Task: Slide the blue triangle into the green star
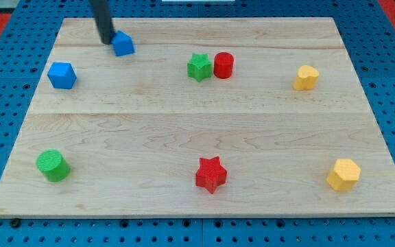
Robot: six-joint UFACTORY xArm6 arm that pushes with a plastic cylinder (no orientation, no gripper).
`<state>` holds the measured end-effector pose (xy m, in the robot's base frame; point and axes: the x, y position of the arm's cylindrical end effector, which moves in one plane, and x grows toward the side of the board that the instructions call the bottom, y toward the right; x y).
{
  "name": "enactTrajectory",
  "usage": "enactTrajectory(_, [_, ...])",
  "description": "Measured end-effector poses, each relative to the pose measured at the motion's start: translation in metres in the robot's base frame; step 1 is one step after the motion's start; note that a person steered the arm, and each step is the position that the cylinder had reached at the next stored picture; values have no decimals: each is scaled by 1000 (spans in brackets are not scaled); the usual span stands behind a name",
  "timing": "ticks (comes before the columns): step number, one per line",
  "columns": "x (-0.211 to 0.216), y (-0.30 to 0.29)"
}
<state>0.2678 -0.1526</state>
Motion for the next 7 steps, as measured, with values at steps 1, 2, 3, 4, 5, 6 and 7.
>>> enactTrajectory(1, [23, 38])
enactTrajectory(2, [9, 26])
enactTrajectory(3, [-8, 26])
enactTrajectory(4, [18, 38])
enactTrajectory(5, [51, 51])
enactTrajectory(6, [57, 50])
enactTrajectory(7, [40, 27])
